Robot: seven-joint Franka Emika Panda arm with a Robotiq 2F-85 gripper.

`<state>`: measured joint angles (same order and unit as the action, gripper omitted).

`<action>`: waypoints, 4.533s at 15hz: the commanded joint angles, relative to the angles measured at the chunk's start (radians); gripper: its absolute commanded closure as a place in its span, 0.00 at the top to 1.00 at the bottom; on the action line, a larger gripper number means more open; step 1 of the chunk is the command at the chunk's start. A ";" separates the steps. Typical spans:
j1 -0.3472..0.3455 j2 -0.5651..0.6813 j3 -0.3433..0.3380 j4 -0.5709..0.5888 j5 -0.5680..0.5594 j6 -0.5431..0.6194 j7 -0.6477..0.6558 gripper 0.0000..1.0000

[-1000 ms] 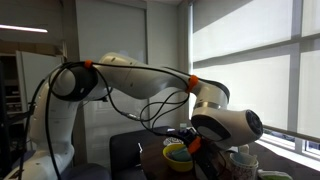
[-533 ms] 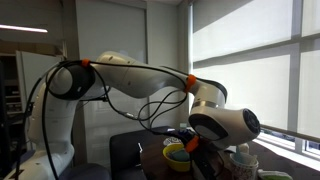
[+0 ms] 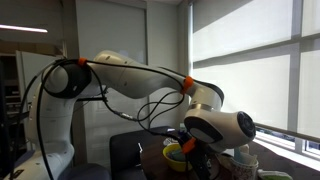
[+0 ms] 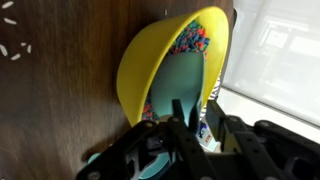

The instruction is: Remove the blue ladle from the yellow bowl and put it in the white plate

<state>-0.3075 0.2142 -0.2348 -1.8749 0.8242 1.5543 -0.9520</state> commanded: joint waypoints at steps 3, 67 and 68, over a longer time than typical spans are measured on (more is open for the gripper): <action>0.005 -0.094 0.001 -0.099 0.045 0.058 0.073 0.21; 0.119 -0.233 -0.013 -0.224 -0.262 0.188 -0.092 0.00; 0.112 -0.229 -0.021 -0.208 -0.254 0.122 -0.086 0.00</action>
<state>-0.1712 -0.0342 -0.2526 -2.1354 0.5791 1.7905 -1.0698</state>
